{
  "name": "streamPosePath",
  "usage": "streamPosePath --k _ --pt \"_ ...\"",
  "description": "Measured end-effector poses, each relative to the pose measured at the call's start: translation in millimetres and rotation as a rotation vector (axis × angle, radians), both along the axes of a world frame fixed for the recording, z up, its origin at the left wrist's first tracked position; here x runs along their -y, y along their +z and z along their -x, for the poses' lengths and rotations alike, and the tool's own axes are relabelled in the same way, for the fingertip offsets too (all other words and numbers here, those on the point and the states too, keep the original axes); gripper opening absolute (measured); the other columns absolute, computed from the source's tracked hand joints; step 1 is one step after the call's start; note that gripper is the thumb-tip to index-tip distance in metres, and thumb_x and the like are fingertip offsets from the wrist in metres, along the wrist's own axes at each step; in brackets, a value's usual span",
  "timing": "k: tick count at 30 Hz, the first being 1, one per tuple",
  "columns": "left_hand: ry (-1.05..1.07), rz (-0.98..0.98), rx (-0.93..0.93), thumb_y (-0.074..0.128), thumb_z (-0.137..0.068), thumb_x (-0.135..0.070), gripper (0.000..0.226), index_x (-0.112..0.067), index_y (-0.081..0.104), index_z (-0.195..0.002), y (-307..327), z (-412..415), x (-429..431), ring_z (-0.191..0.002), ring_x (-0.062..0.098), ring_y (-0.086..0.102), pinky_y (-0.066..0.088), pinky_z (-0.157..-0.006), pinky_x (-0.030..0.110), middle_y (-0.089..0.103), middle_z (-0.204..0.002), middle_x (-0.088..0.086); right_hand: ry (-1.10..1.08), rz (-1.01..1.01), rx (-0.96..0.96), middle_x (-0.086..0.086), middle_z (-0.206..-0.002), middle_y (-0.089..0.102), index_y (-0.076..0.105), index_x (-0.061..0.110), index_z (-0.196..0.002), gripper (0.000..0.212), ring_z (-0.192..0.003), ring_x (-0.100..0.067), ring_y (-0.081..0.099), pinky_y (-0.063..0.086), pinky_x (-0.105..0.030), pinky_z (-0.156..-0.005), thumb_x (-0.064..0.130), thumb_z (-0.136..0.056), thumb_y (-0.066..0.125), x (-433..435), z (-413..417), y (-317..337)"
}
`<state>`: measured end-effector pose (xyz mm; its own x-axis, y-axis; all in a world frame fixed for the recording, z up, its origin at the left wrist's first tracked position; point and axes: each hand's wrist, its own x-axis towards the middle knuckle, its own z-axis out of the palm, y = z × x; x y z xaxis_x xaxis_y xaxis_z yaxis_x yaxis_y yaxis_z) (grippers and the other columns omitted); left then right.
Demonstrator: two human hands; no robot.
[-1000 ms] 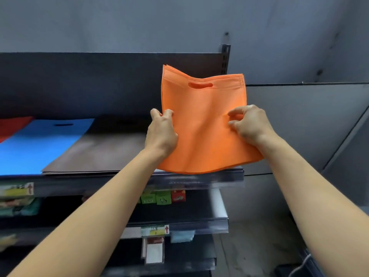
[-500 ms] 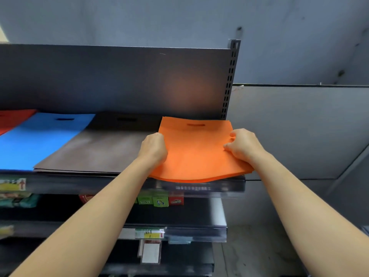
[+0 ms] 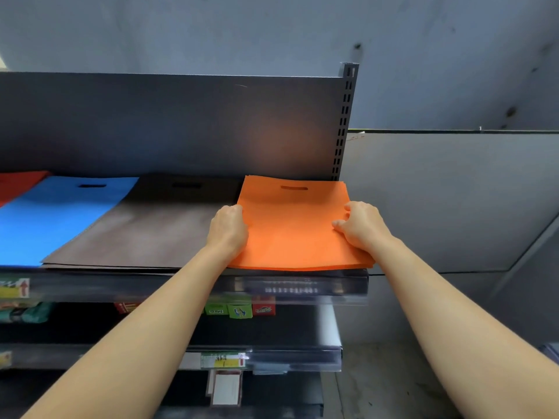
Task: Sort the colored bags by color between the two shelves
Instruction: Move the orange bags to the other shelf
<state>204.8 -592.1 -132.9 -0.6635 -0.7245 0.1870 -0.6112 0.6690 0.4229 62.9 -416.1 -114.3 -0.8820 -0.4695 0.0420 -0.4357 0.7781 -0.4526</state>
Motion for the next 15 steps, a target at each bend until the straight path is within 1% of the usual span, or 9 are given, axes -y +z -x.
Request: streamPosePath --k 3,6,8,11,12,15 --pt "-0.002 0.072 -0.008 0.046 -0.092 0.000 0.027 0.000 0.055 -0.117 4.7 -3.3 -5.9 -0.106 0.033 0.053 0.044 -0.082 0.036 0.053 -0.120 0.016 -0.043 -0.030 -0.094 -0.014 -0.130 0.050 0.051 0.007 -0.128 0.046 -0.121 -0.034 0.044 0.039 -0.041 -0.096 0.035 -0.091 0.058 -5.5 -4.7 3.3" --pt "-0.059 0.143 -0.086 0.043 -0.090 0.004 0.029 0.000 0.056 -0.115 19.9 -3.6 -19.5 -0.104 0.034 0.054 0.045 -0.084 0.039 0.053 -0.120 0.017 -0.041 -0.023 -0.215 -0.014 -0.122 0.057 0.055 0.006 -0.121 0.039 -0.118 -0.033 0.047 0.040 -0.041 -0.095 0.033 -0.092 0.056 -8.8 -15.3 16.2" --pt "-0.135 0.168 -0.169 0.044 -0.092 0.001 0.029 -0.001 0.058 -0.117 33.3 -2.4 -32.4 -0.106 0.032 0.055 0.045 -0.087 0.038 0.055 -0.121 0.015 -0.017 -0.005 -0.279 -0.014 -0.122 0.059 0.056 0.006 -0.122 0.037 -0.117 -0.032 0.049 0.041 -0.040 -0.095 0.029 -0.093 0.055 -10.6 -25.8 27.1" --pt "-0.286 0.203 -0.275 0.044 -0.095 -0.006 0.032 -0.007 0.058 -0.124 52.9 -0.7 -56.5 -0.110 0.028 0.056 0.043 -0.090 0.033 0.058 -0.122 0.012 -0.004 0.002 -0.352 -0.013 -0.121 0.060 0.057 0.007 -0.122 0.035 -0.117 -0.031 0.051 0.041 -0.040 -0.095 0.027 -0.093 0.054 -22.3 -44.4 43.3" --pt "-0.336 0.215 -0.316 0.045 -0.095 -0.007 0.032 -0.008 0.059 -0.124 58.4 0.1 -65.1 -0.109 0.027 0.056 0.043 -0.090 0.032 0.059 -0.120 0.011 -0.006 0.001 -0.372 -0.013 -0.121 0.060 0.057 0.008 -0.122 0.034 -0.116 -0.031 0.051 0.042 -0.039 -0.095 0.026 -0.093 0.054 -29.5 -50.5 47.9" --pt "-0.493 0.227 -0.458 0.049 -0.091 -0.005 0.030 -0.007 0.063 -0.117 70.2 6.0 -94.5 -0.102 0.030 0.059 0.047 -0.089 0.037 0.064 -0.110 0.012 -0.052 -0.023 -0.420 -0.012 -0.120 0.059 0.056 0.008 -0.122 0.033 -0.115 -0.031 0.050 0.041 -0.038 -0.093 0.026 -0.095 0.051 -61.5 -68.4 60.6"
